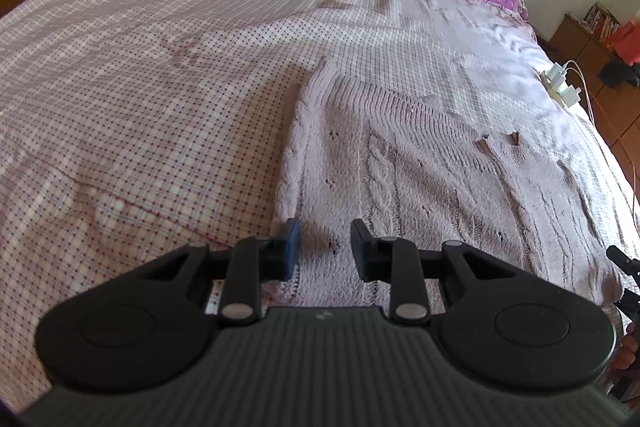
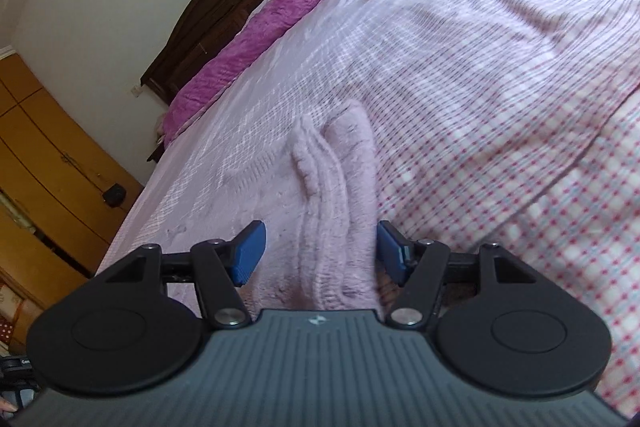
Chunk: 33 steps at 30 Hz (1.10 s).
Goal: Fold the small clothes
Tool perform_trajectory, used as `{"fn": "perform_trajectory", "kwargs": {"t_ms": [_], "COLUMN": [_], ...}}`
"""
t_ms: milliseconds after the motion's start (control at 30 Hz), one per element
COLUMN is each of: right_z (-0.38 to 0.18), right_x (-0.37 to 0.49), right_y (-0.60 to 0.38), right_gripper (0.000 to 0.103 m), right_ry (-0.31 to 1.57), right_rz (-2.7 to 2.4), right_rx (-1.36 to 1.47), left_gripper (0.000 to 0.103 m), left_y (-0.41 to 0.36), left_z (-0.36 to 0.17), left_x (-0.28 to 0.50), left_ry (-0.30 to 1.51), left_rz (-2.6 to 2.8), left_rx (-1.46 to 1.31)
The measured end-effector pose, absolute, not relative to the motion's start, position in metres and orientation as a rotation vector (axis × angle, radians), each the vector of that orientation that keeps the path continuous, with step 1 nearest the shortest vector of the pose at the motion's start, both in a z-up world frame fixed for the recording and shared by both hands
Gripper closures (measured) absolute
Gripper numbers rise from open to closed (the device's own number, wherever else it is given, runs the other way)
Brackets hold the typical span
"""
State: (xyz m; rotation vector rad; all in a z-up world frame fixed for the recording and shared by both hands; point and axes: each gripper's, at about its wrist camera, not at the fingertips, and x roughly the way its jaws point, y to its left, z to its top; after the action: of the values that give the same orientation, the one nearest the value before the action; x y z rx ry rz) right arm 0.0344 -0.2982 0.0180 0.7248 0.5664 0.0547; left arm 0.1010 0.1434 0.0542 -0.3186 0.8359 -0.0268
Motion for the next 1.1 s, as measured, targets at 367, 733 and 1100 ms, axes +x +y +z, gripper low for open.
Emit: {"fn": "perform_trajectory", "kwargs": {"t_ms": [367,733,1100], "right_z": [0.013,0.008,0.001], "right_x": [0.048,0.054,0.057], "right_y": [-0.290,-0.296,-0.303], "right_gripper": [0.035,0.070,0.064], "right_ry": [0.570,0.578,0.583], "right_rz": [0.081,0.110,0.151], "right_rx": [0.726,0.737,0.765], "left_gripper": [0.073,0.073,0.073], "left_y": [0.143,0.139,0.138], "left_z": [0.051,0.049,0.047], "left_x": [0.104,0.107,0.106], "left_ry": [0.847,0.859,0.858], "left_rz": [-0.018,0.007,0.006], "left_rx": [-0.309,-0.292,-0.274]}}
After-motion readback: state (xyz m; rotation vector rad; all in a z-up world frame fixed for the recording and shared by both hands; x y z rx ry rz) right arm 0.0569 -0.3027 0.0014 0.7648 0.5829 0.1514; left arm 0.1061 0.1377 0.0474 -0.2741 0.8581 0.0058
